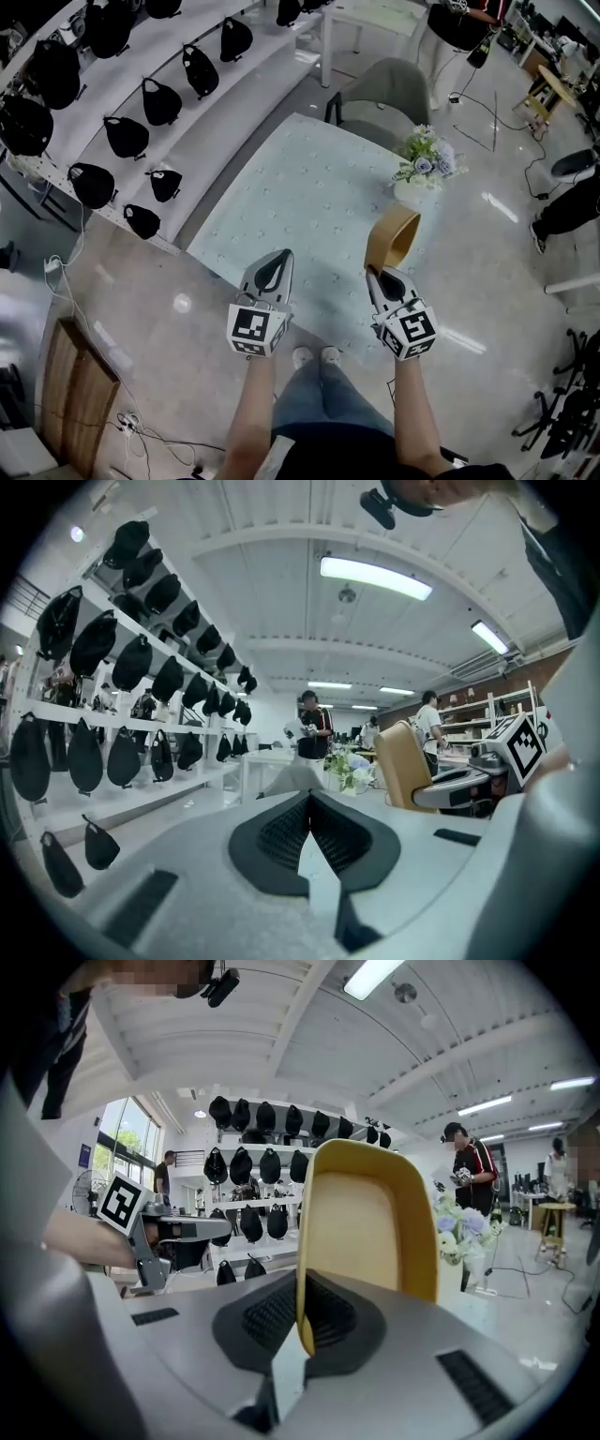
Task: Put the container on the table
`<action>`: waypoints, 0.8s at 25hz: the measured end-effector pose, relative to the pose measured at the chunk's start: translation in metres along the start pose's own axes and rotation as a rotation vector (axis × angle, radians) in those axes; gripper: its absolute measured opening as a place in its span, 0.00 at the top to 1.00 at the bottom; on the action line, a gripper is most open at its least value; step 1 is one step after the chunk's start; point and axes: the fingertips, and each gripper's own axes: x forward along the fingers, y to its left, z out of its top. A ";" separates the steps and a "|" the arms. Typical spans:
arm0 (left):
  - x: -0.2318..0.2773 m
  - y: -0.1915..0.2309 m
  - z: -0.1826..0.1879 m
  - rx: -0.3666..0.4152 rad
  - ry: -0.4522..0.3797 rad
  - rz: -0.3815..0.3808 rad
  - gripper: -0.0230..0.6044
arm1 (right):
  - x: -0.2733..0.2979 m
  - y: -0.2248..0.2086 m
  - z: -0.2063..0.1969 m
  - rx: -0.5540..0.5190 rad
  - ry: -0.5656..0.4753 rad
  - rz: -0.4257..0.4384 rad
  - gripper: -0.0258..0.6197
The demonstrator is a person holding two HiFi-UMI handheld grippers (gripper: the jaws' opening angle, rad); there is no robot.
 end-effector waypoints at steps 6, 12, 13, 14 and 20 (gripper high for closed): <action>0.008 -0.018 -0.001 -0.008 0.002 -0.017 0.96 | -0.007 -0.014 -0.001 -0.002 0.002 -0.011 0.96; 0.021 -0.015 0.003 -0.022 -0.018 0.002 0.96 | 0.006 -0.018 0.005 -0.023 -0.003 0.018 0.96; 0.026 -0.013 0.005 -0.018 -0.022 0.002 0.96 | 0.010 -0.017 0.007 -0.029 -0.001 0.027 0.96; 0.031 -0.012 0.007 -0.014 -0.027 0.001 0.96 | 0.015 -0.017 0.008 -0.038 0.001 0.037 0.96; 0.079 0.007 0.022 0.016 -0.051 -0.012 0.96 | 0.067 -0.016 0.018 -0.108 0.033 0.109 0.96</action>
